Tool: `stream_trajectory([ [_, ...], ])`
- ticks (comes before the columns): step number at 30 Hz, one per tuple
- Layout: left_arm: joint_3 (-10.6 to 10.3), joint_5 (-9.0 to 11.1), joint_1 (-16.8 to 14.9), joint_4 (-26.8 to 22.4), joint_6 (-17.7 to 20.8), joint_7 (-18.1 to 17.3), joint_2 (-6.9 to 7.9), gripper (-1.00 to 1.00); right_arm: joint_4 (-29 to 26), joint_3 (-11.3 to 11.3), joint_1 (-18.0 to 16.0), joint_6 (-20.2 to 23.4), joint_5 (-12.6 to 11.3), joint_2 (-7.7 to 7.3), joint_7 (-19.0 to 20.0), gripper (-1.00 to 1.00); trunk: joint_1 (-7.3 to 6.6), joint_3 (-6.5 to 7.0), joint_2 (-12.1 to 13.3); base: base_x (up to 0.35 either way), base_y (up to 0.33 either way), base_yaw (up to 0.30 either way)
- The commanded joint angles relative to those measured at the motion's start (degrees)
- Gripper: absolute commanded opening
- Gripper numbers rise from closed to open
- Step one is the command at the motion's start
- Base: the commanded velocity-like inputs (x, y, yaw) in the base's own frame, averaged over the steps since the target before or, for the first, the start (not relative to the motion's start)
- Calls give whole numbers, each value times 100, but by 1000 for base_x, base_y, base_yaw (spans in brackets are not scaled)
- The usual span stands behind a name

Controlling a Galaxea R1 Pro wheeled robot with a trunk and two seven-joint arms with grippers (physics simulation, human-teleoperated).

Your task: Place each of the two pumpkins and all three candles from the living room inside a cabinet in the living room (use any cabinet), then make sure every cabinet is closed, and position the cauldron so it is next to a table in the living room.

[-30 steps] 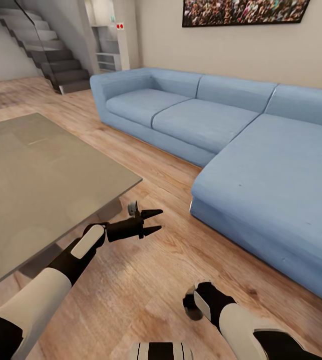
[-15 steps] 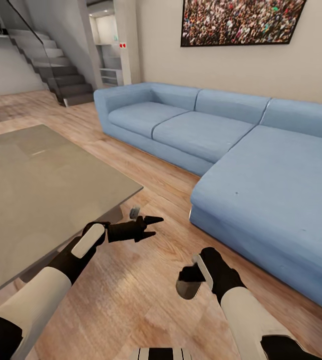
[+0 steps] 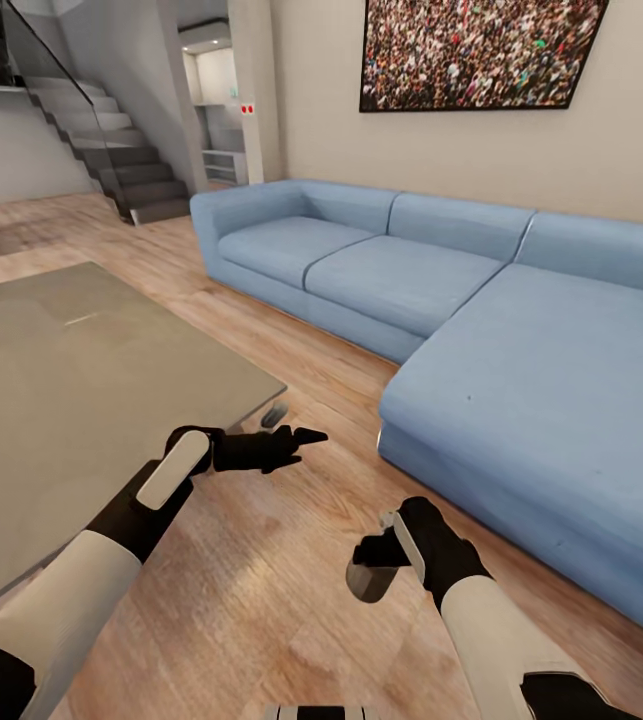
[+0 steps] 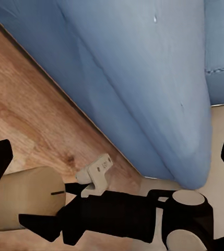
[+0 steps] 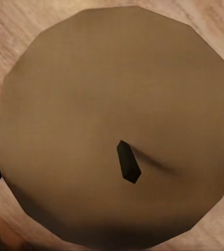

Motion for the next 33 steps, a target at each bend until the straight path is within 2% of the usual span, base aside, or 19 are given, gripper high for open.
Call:
stream_trajectory([
  [1,0,-2,0,-1,1,23,0,100,3,0,1,-4,3,0,1,-100,-22,18,42,0,0,0],
  [4,6,-1,0,-1,16,147,0,100,9,0,1,-11,3,0,1,-100,-88,72,162,0,0,0],
  [6,9,0,0,-2,28,462,-13,100,17,0,1,-15,-5,0,1,-100,-132,108,242,0,0,0],
  [7,9,0,0,-2,29,491,-15,100,27,0,1,-15,-2,0,1,-100,-154,126,282,0,0,0],
  [18,-17,-9,0,14,47,521,-17,100,52,0,1,-32,3,0,1,-100,-396,324,724,0,0,20],
  [33,-17,19,0,7,54,521,-26,100,41,-5,1,-39,4,-20,1,-100,-725,619,1325,0,0,259],
])
